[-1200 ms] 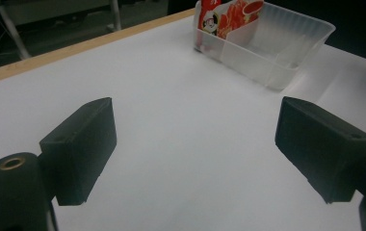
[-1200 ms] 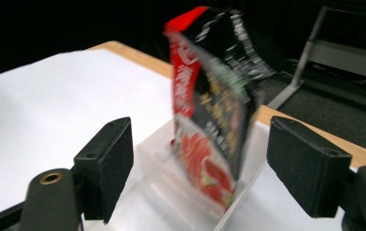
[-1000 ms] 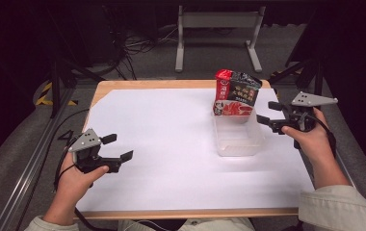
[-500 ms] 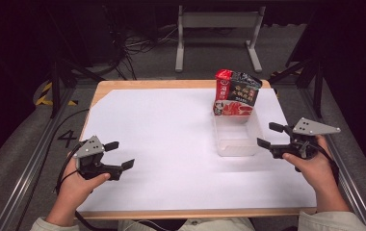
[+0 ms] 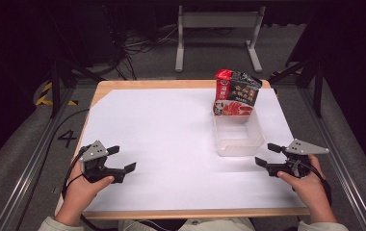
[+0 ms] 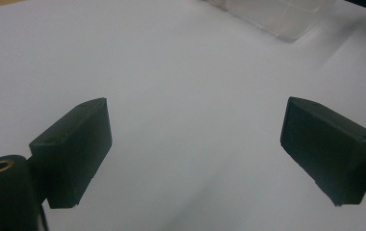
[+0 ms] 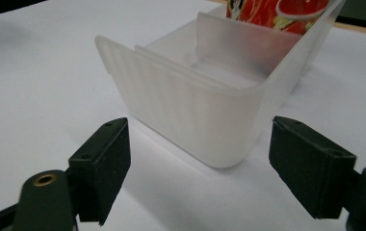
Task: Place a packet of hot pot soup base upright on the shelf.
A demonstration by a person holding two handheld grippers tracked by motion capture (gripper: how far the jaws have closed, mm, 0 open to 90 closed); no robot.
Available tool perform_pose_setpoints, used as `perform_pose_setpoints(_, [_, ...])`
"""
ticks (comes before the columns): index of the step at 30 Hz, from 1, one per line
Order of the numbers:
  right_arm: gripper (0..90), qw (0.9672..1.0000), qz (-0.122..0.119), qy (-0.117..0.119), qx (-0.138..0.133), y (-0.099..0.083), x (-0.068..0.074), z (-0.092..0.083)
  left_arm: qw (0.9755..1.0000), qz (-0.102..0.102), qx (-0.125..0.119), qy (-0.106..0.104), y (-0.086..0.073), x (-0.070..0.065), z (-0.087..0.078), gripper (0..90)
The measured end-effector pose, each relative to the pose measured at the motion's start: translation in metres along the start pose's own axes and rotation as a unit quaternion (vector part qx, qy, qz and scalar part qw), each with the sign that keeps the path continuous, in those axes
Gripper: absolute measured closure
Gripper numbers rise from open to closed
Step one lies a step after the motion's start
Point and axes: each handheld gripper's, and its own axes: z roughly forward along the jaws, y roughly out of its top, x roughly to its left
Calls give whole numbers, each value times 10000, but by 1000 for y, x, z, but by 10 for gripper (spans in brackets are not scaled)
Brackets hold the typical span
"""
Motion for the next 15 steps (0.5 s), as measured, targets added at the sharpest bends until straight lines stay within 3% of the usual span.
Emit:
perform_pose_setpoints(7, [225,9993,113,63,347,-20,0,19,10000,-65,-7,26,-4,2,4,112])
perform_pose_setpoints(15, [232,9992,247,52,295,-24,-4,23,9999,-50,108,21,-10,4,12,110])
